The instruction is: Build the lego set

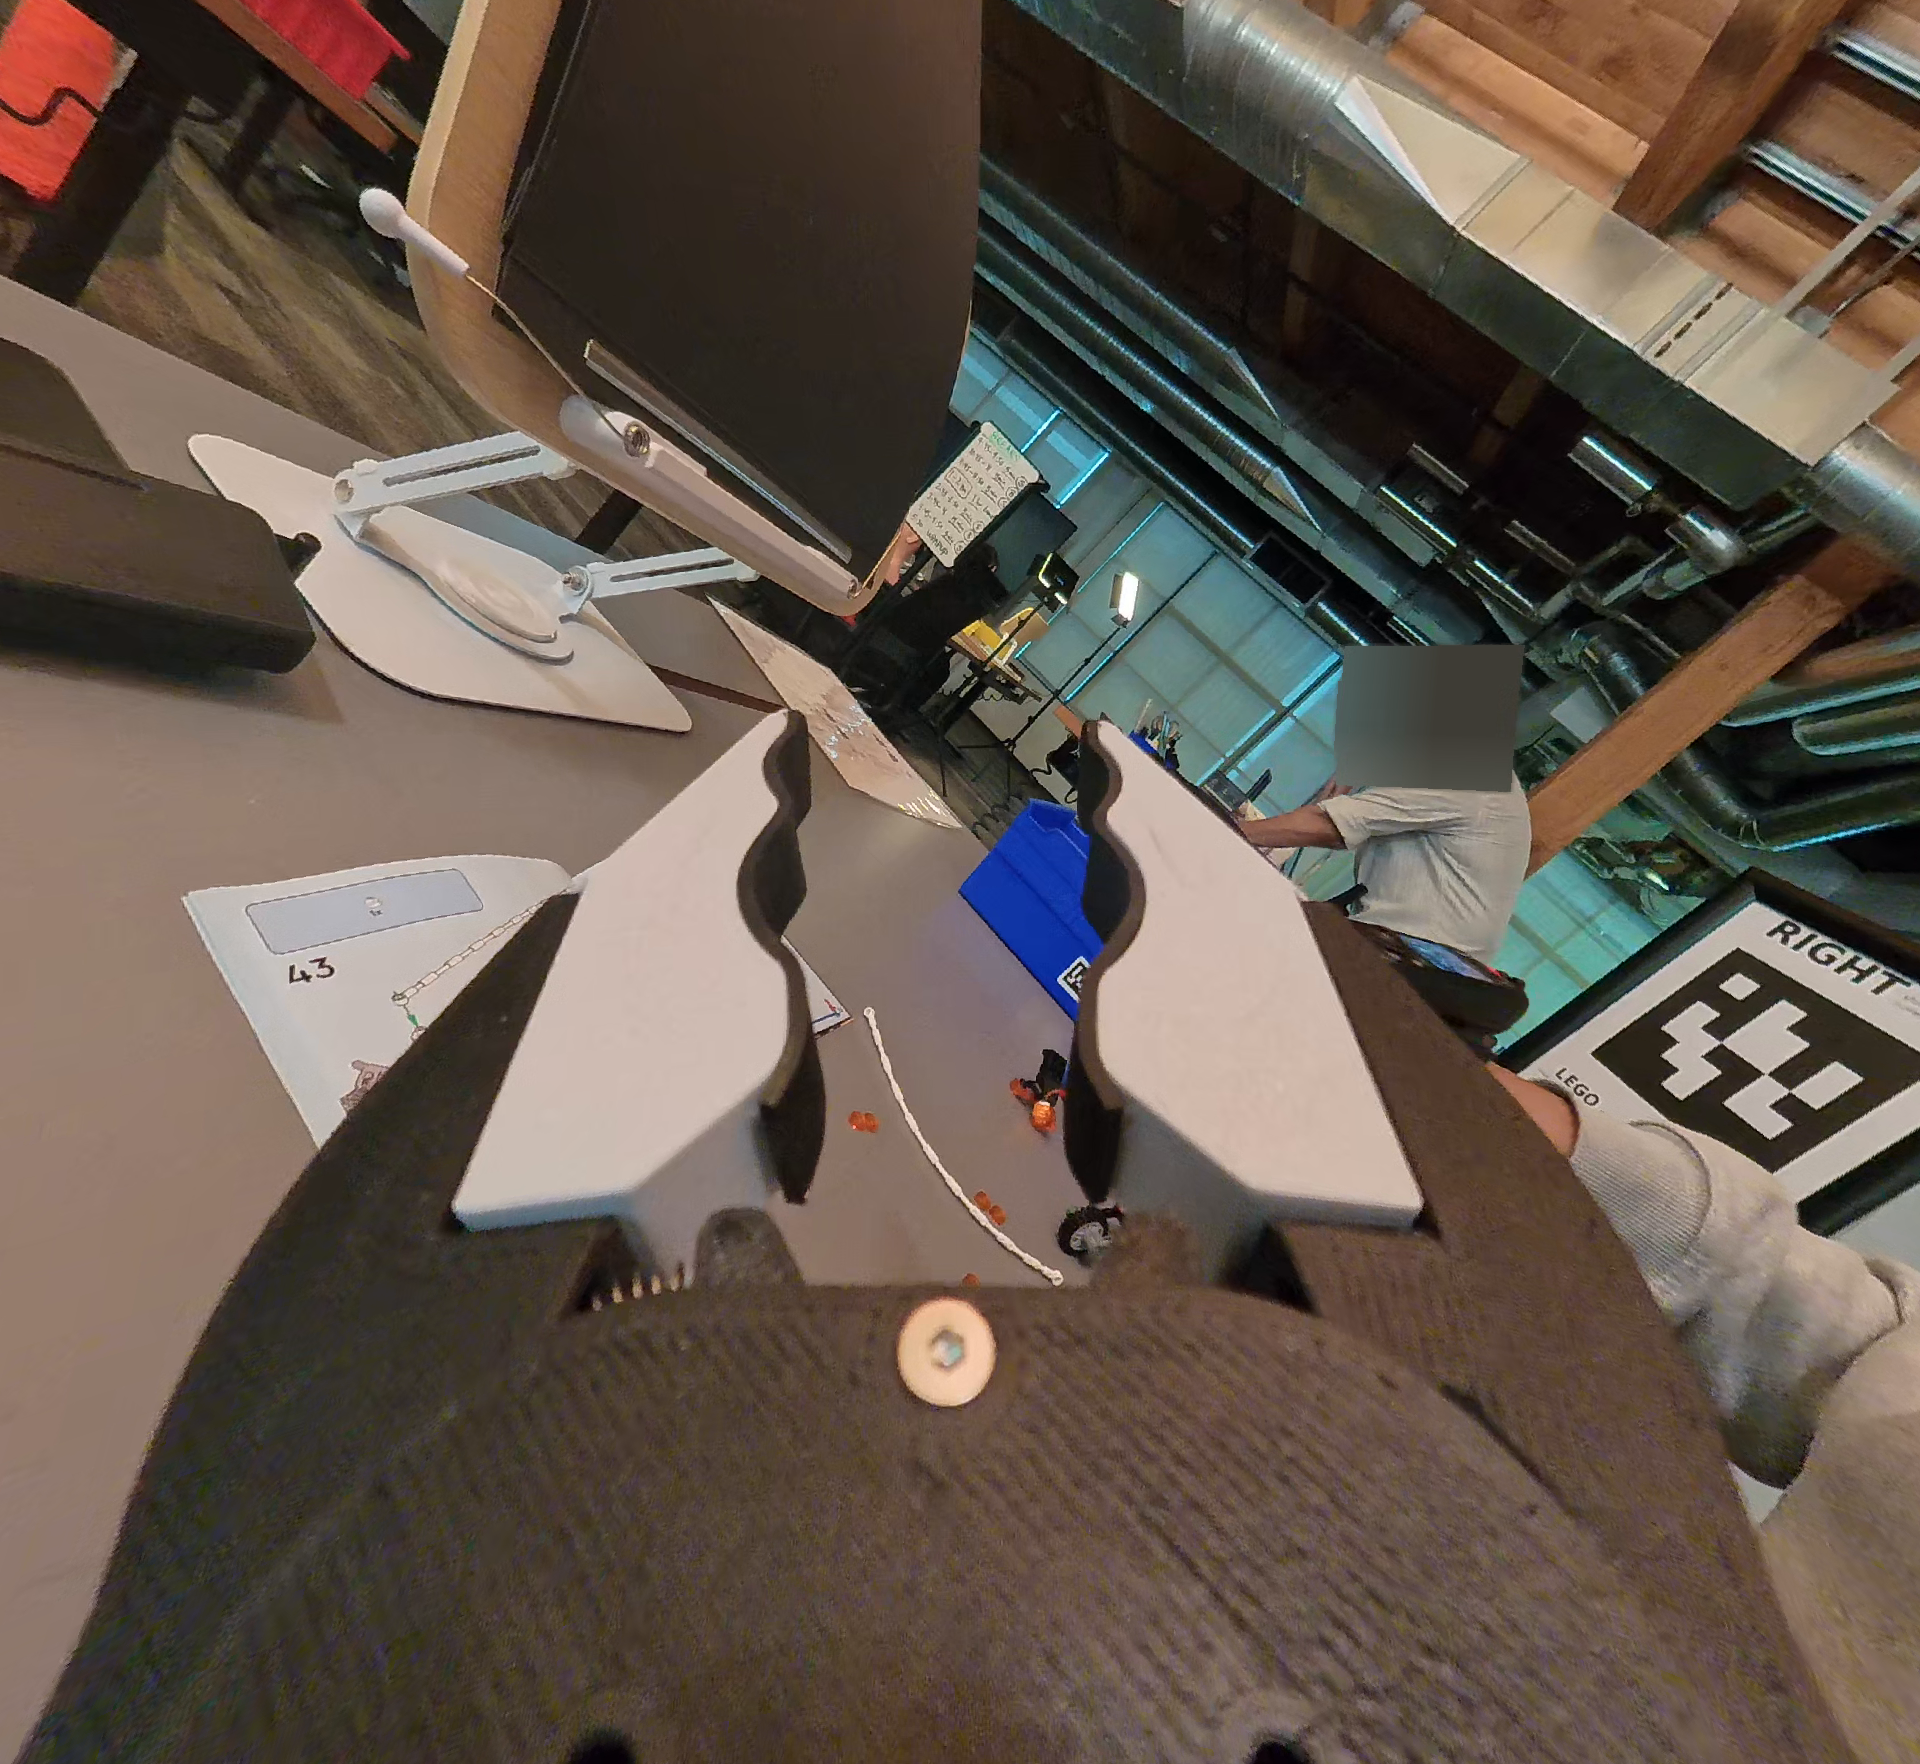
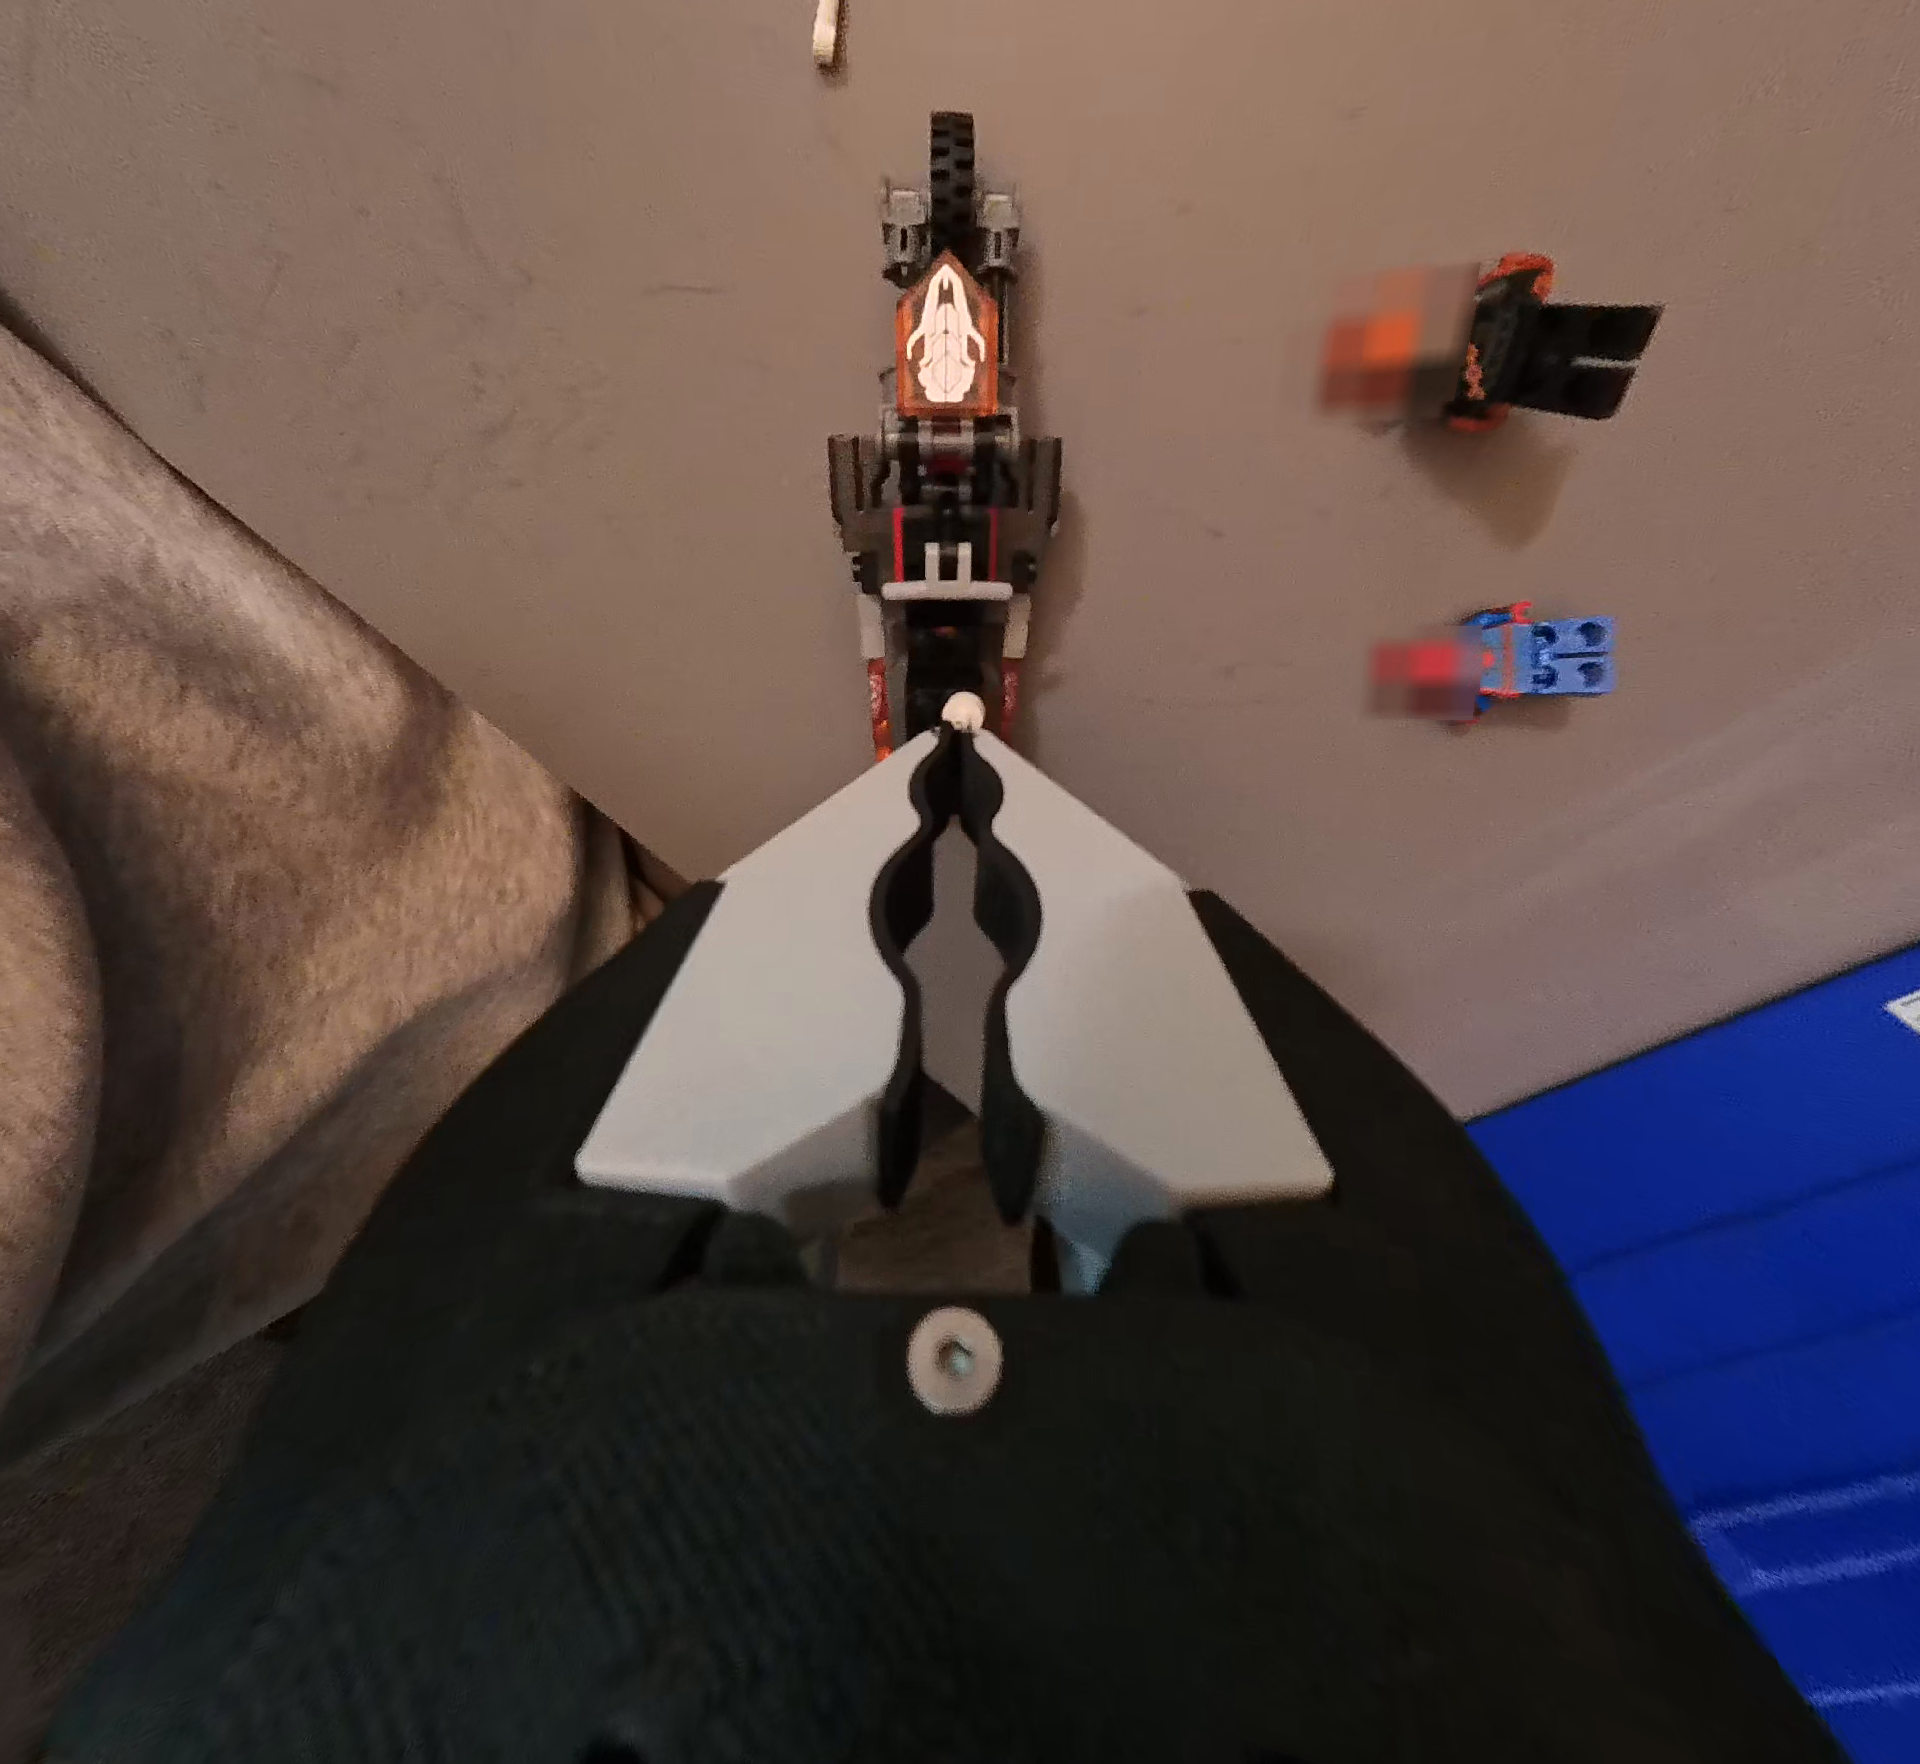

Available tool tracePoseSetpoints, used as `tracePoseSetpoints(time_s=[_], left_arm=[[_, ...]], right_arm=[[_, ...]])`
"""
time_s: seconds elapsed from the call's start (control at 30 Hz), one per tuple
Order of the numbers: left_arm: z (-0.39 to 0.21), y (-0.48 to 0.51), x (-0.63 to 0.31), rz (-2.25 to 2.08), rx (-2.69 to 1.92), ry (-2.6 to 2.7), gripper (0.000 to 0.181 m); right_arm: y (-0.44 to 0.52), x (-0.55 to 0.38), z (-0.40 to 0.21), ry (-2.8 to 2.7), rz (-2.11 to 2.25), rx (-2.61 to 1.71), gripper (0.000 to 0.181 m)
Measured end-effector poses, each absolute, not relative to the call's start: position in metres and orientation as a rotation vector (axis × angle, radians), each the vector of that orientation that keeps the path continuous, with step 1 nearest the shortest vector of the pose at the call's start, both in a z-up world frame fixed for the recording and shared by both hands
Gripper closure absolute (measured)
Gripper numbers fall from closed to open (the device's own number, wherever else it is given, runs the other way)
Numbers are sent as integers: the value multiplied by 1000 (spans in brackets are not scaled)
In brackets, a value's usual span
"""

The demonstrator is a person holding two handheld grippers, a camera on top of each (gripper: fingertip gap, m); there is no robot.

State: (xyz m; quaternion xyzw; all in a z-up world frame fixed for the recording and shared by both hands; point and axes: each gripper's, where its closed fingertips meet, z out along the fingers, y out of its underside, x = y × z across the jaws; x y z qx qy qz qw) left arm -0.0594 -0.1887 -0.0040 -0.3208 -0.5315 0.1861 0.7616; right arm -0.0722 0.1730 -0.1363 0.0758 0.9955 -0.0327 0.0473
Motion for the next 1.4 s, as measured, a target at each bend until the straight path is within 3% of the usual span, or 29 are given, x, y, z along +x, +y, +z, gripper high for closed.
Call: tracePoseSetpoints(time_s=[0.53,1.4], left_arm=[[-3,-188,-59,402,-695,-1152,131],[-4,-189,-59,405,-696,-1156,131]], right_arm=[[166,-65,-131,3211,-245,-238,172],[167,-67,-138,3176,-261,-314,179]])
